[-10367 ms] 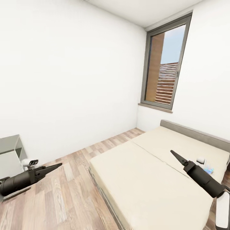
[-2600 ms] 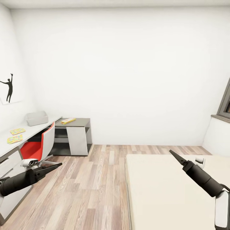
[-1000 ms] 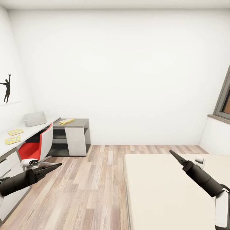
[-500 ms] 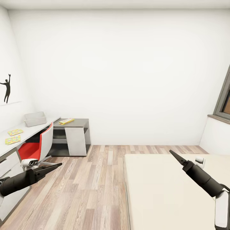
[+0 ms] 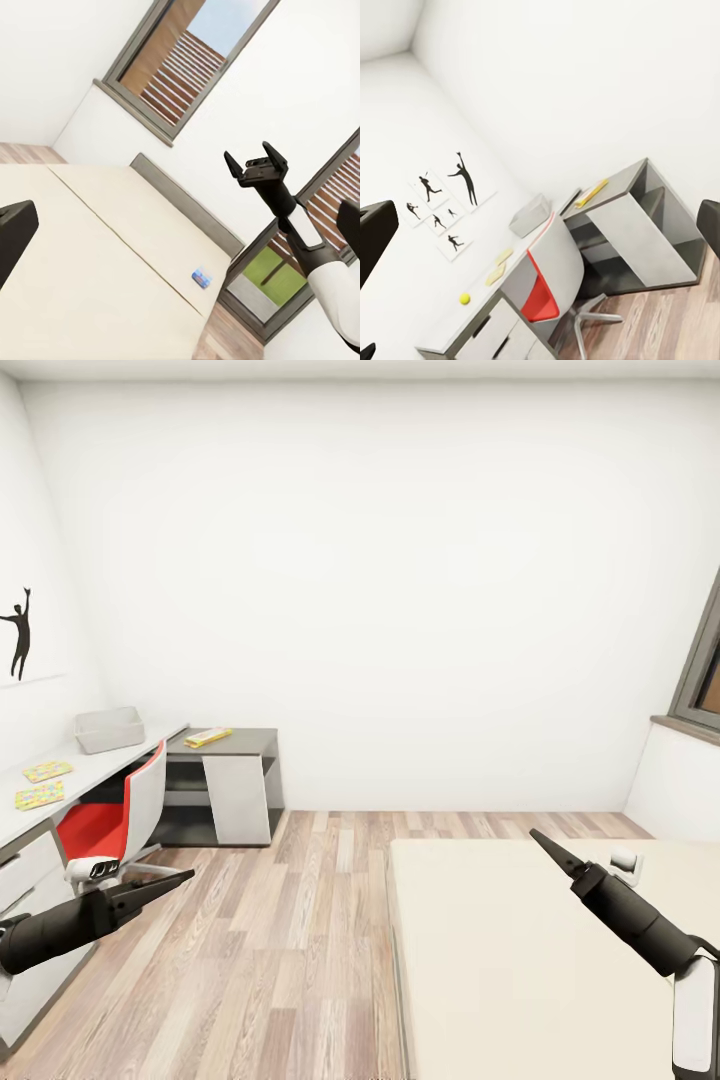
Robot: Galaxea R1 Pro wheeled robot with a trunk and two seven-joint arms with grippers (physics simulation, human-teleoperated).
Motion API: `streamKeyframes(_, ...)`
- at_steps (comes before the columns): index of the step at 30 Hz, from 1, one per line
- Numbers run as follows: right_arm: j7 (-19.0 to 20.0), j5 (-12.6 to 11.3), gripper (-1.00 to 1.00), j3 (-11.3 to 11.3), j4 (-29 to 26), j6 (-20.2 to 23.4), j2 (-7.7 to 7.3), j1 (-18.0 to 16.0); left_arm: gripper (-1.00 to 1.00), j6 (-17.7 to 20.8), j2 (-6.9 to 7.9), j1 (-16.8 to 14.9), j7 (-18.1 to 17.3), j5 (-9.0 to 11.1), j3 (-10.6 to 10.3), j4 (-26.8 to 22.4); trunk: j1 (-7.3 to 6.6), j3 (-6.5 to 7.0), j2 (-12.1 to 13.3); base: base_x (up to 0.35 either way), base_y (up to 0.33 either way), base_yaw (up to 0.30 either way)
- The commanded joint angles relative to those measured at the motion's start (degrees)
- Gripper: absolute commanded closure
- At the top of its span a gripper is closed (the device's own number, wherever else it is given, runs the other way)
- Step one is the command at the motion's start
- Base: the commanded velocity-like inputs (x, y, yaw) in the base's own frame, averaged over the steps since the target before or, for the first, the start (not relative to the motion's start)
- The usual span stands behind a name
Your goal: Put all the toys in the child's room - the three board games (two on the bed and one on the table), the two jigsaw puzzles on the table, and the tennis ball on the table - inside the toy box on the table in the child's room.
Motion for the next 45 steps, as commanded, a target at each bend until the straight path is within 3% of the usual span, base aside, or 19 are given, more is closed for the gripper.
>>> streamKeyframes(1, 0.10, -0.11, -1.00, -0.10, -0.02, 0.33, 0.05, -0.07, -1.00, 0.61, 0.02, -0.05, -0.21, 0.00, -0.02, 0.00, 0.02, -0.18, -0.09, 0.000, 0.000, 0.000)
streamKeyframes(22, 0.16, -0.03, -1.00, -0.10, -0.02, -0.15, 0.06, -0.08, -1.00, 0.59, 0.02, -0.05, -0.21, 0.00, -0.04, 0.00, 0.02, -1.16, -0.09, 0.000, -0.019, 0.000)
streamKeyframes(45, 0.16, -0.02, -1.00, -0.14, 0.02, -0.14, 0.07, -0.10, -1.00, 0.66, 0.02, -0.05, -0.21, 0.00, -0.06, 0.00, 0.02, -1.17, -0.09, 0.000, -0.268, 0.000)
